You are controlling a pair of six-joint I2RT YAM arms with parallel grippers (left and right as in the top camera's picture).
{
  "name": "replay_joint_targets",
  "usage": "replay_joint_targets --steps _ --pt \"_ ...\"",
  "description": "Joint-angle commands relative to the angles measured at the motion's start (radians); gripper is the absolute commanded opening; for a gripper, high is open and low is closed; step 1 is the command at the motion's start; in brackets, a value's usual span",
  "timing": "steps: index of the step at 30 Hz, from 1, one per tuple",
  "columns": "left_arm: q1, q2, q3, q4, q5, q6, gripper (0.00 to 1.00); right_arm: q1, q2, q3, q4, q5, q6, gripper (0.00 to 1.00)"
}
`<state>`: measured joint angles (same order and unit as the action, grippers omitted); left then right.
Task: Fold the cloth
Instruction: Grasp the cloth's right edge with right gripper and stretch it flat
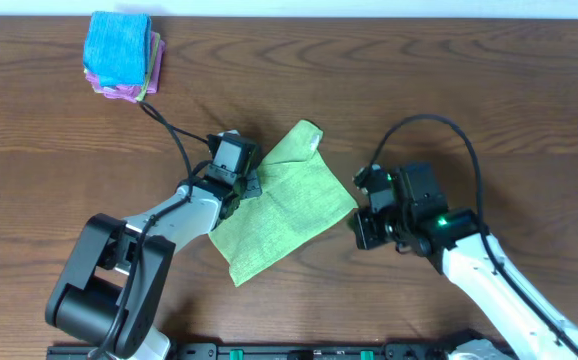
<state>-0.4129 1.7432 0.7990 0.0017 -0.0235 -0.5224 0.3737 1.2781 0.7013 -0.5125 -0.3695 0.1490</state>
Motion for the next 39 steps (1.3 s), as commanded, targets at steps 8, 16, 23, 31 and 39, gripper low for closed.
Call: replay_joint_targets --steps 8,16,23,31,39 --pt "0.007 0.018 0.012 -0.011 -0.002 0.014 0.05 0.026 0.255 -0.004 0.244 -0.027 0.033 0.02" --pt "0.007 0.018 0.012 -0.011 -0.001 0.01 0.06 0.051 0.362 -0.004 0.261 0.07 0.057 0.02" --pt "0.007 0.018 0.012 -0.012 -0.003 0.01 0.06 0.05 0.38 -0.004 0.138 0.233 0.112 0.02" --pt "0.027 0.018 0.012 -0.024 -0.082 -0.002 0.06 0.049 0.38 -0.004 -0.042 0.396 0.259 0.01" --pt "0.068 0.016 0.012 -0.041 -0.082 -0.083 0.06 0.044 0.38 -0.004 -0.129 0.392 0.36 0.02"
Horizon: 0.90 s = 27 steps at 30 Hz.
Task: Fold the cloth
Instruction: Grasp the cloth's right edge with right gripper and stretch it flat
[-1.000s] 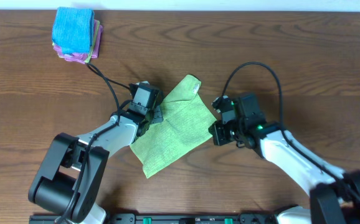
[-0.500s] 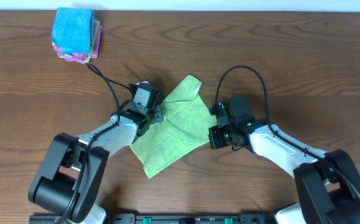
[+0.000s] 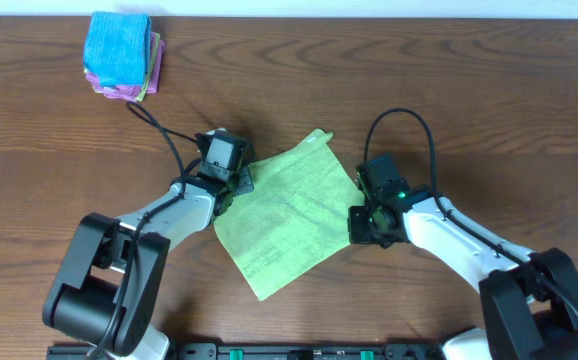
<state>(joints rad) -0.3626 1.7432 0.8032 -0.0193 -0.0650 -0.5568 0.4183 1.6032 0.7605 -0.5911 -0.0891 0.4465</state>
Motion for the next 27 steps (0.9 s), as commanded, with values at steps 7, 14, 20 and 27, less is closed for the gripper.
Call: replay_joint_targets --steps 7,14,20,27 --pt "0.018 0.016 0.008 -0.076 -0.051 -0.094 0.06 -0.001 0.055 -0.063 -0.105 0.111 0.103 0.01" --pt "0.019 0.003 0.03 -0.072 -0.061 -0.093 0.06 -0.001 0.055 -0.063 -0.141 0.107 0.153 0.02" --pt "0.019 0.002 0.076 -0.086 -0.102 -0.093 0.06 -0.001 0.055 -0.063 -0.166 0.08 0.152 0.01" --pt "0.029 0.001 0.122 -0.223 -0.111 -0.093 0.06 -0.004 0.055 -0.061 -0.129 0.103 0.152 0.01"
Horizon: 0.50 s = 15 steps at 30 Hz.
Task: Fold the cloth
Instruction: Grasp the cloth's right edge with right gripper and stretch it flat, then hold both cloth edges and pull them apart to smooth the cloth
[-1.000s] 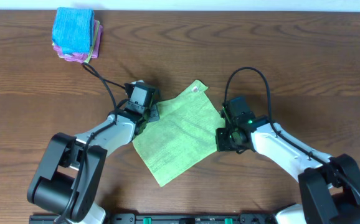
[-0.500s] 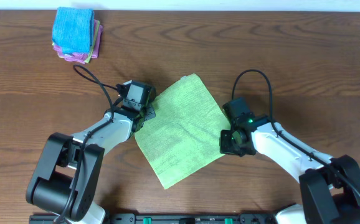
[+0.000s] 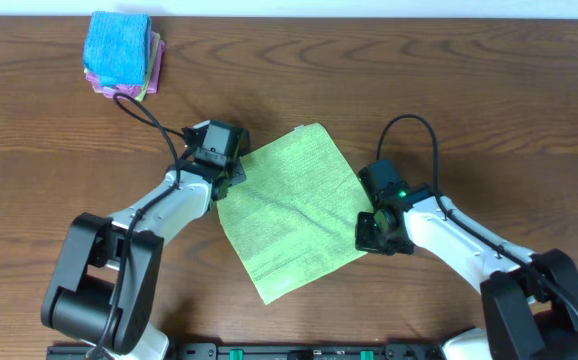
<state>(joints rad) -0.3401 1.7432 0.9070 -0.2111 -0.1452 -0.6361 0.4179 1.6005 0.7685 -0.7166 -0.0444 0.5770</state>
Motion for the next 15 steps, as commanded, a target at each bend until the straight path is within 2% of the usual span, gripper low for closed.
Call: replay_joint_targets --steps 1,9,15 --pt "0.007 0.001 0.018 -0.048 -0.029 -0.015 0.05 -0.007 0.058 -0.069 0.011 0.06 0.021 0.01" --pt "0.007 -0.014 0.019 -0.102 0.023 -0.01 0.06 -0.046 0.058 -0.069 0.068 0.067 0.021 0.02" --pt "0.007 -0.13 0.019 -0.131 0.013 0.038 0.06 -0.079 0.058 -0.05 0.058 0.067 0.021 0.01"
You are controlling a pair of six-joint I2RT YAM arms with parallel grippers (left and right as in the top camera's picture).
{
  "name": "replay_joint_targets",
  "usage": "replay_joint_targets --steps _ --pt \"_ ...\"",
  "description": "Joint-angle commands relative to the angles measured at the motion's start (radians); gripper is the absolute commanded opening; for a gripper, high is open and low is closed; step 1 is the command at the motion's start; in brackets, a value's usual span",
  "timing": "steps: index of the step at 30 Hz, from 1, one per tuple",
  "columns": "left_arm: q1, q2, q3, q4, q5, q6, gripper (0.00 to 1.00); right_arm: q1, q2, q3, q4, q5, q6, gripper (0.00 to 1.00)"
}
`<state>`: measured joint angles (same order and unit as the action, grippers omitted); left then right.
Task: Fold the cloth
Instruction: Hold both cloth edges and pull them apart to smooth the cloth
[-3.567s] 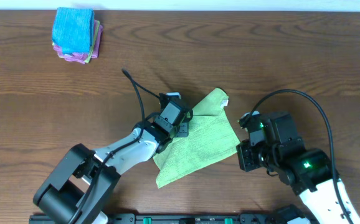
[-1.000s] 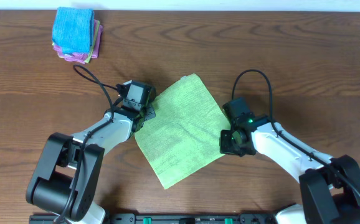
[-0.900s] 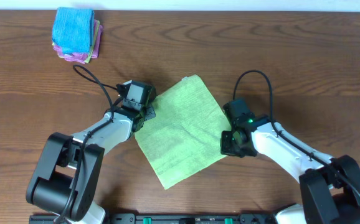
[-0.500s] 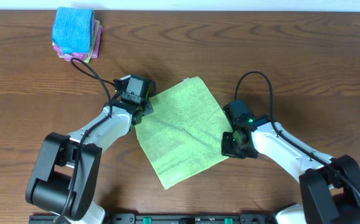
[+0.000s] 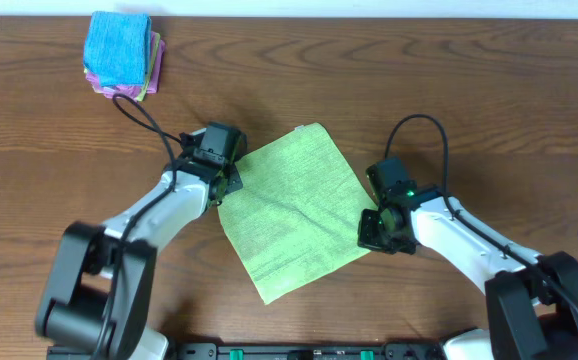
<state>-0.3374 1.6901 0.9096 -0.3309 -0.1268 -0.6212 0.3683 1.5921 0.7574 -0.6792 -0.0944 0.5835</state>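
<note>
The green cloth point(image 5: 291, 212) lies spread flat on the table as a diamond, with a faint crease across its middle. My left gripper point(image 5: 223, 186) sits at the cloth's left corner. My right gripper point(image 5: 372, 232) sits at its right corner. Each wrist hides its own fingertips from above. The cloth's corners run under them, so both seem shut on the cloth.
A stack of folded cloths point(image 5: 120, 53), blue on top of pink and yellow, stands at the far left of the wooden table point(image 5: 489, 90). Black cables loop from both wrists above the table.
The cloth lies as it did. My right gripper has shifted slightly to the right at the cloth's corner, and my left arm's elbow has moved a little; its gripper stays at the left corner.
At first the cloth lay bunched with its top corner folded over, my left gripper on its left side and my right gripper beside its right corner. Then the right gripper was on that corner. With the grippers further apart, the cloth now lies flat.
</note>
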Motion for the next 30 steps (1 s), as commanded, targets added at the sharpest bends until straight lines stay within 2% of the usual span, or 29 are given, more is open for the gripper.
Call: replay_joint_targets --steps 1,6,9,10,11,14,17,22,27,29,30 --pt "0.005 -0.102 0.016 -0.018 -0.013 0.023 0.06 -0.037 0.066 -0.032 0.013 0.117 0.014 0.02" --pt "0.004 -0.202 0.016 -0.066 -0.052 0.023 0.05 -0.068 0.066 0.007 -0.019 0.118 0.013 0.01" --pt "0.004 -0.229 0.016 -0.118 -0.018 0.023 0.12 -0.078 0.064 0.039 -0.047 0.113 0.012 0.01" --pt "0.004 -0.232 0.016 -0.135 0.015 0.023 0.16 -0.077 0.06 0.051 -0.06 0.108 0.002 0.01" --pt "0.004 -0.233 0.016 -0.153 0.055 0.023 0.25 -0.076 0.055 0.063 -0.071 0.103 -0.014 0.01" --pt "0.004 -0.233 0.016 -0.195 0.205 0.023 0.42 -0.072 0.026 0.1 -0.097 0.085 -0.061 0.01" --pt "0.004 -0.234 0.016 -0.22 0.306 0.023 0.49 -0.072 -0.013 0.123 -0.119 0.05 -0.066 0.01" --pt "0.002 -0.243 0.016 -0.263 0.388 0.022 0.47 -0.072 -0.116 0.14 -0.122 0.008 -0.122 0.02" --pt "-0.004 -0.283 0.015 -0.299 0.381 0.013 0.43 -0.08 -0.254 0.14 -0.082 0.008 -0.155 0.02" --pt "-0.004 -0.282 0.014 -0.292 0.376 -0.015 0.08 -0.081 -0.291 0.141 -0.066 0.008 -0.155 0.02" --pt "-0.004 -0.277 0.013 -0.283 0.357 -0.037 0.06 -0.081 -0.308 0.142 -0.061 0.008 -0.155 0.01"
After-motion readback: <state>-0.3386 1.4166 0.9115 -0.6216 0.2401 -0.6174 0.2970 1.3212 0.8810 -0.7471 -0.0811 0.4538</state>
